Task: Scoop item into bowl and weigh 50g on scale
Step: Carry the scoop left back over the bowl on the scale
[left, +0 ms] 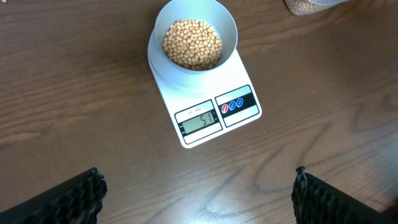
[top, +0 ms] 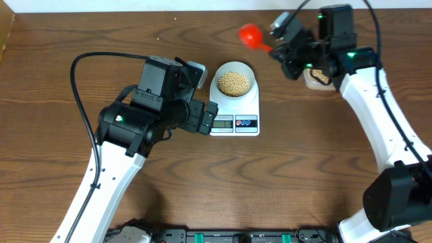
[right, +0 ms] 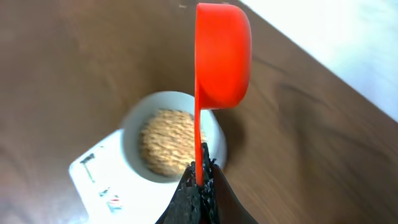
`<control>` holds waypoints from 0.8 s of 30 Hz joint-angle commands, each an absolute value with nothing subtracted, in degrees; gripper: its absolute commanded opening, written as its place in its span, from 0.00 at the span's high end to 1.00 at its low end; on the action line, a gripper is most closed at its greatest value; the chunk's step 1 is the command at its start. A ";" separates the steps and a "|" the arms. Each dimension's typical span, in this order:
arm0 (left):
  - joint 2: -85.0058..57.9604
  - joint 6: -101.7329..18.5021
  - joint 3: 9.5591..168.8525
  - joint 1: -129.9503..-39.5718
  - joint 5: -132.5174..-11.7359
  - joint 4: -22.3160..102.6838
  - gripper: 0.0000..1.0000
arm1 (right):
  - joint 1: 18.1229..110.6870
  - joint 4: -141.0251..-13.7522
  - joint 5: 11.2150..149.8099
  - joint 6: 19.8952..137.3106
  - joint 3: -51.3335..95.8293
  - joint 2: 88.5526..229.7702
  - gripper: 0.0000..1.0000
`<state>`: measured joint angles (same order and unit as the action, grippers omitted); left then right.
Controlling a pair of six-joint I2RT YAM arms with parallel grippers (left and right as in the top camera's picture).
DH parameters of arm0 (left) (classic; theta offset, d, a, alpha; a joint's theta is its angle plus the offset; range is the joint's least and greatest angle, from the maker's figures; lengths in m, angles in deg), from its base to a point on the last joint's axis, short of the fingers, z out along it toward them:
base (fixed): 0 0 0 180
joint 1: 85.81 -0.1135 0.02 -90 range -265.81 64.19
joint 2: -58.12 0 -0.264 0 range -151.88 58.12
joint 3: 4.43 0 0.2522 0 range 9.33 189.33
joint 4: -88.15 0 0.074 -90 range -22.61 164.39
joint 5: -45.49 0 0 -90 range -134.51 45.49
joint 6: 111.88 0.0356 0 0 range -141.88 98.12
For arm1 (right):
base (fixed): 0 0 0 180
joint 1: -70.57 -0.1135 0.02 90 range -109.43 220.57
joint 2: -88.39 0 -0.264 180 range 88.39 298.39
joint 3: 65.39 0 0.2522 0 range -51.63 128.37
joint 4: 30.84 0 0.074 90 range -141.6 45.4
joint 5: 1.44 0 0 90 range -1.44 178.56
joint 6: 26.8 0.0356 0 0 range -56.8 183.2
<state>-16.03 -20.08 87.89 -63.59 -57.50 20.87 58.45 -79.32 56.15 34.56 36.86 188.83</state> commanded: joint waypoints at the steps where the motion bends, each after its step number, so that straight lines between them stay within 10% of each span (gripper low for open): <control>1: -16.24 -19.11 88.20 -63.83 -56.94 20.87 0.02 | 56.53 -80.53 51.50 33.23 37.14 190.19 0.99; 24: -16.24 -19.11 88.20 -63.83 -56.94 20.87 0.02 | 53.60 -86.84 61.79 28.14 35.55 195.48 0.99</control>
